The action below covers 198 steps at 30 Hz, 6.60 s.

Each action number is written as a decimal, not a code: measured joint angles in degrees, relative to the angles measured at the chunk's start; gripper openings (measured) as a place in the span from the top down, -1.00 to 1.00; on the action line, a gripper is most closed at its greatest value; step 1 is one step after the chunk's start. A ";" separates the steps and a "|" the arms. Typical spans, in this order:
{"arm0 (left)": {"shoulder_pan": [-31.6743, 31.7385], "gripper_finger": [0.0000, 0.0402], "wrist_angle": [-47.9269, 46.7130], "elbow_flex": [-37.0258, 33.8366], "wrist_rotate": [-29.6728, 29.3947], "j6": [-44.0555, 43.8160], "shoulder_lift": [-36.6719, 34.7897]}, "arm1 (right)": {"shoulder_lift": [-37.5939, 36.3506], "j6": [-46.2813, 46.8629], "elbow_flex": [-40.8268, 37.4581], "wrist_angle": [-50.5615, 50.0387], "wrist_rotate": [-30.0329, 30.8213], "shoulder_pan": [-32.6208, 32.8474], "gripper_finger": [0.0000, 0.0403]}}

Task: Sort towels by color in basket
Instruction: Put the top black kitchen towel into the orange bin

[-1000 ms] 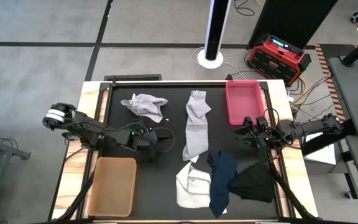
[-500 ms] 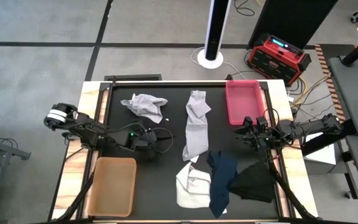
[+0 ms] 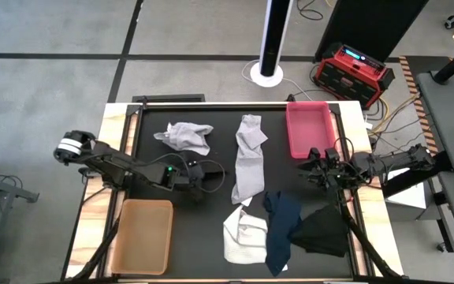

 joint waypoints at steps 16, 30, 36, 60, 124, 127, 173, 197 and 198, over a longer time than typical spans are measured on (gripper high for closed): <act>-13.91 1.00 -13.64 15.49 -20.93 1.39 -9.55 | -0.01 0.03 0.00 -0.86 0.58 -0.04 0.03; -29.53 1.00 -25.43 27.90 -31.03 -5.13 -11.20 | 0.00 -0.71 0.00 -0.87 3.45 -0.04 0.03; -35.90 1.00 -47.69 34.92 -18.27 -25.66 -10.83 | 0.01 -0.63 0.00 -0.88 5.38 -0.04 0.03; -42.02 1.00 -67.46 33.22 14.60 -60.12 -11.38 | 0.04 0.71 -0.09 -1.02 8.05 -0.04 0.03; -43.36 1.00 -42.02 4.00 27.16 -84.12 -7.73 | 0.04 0.67 -0.20 -4.77 10.91 0.00 0.03; -43.36 1.00 -42.12 3.65 27.46 -85.22 -7.73 | 0.04 0.68 -0.20 -4.81 10.90 0.00 0.03; -43.46 0.93 -49.42 15.52 21.04 -73.42 -7.68 | 0.02 0.69 -0.28 -5.64 10.89 0.00 0.03; -43.46 1.00 -32.63 0.34 24.80 -76.46 -7.71 | 0.02 0.74 -0.37 -5.64 10.89 -0.02 0.03; -43.46 1.00 -32.56 0.34 24.80 -76.48 -7.71 | 0.04 0.72 -0.37 -5.63 10.89 0.00 0.03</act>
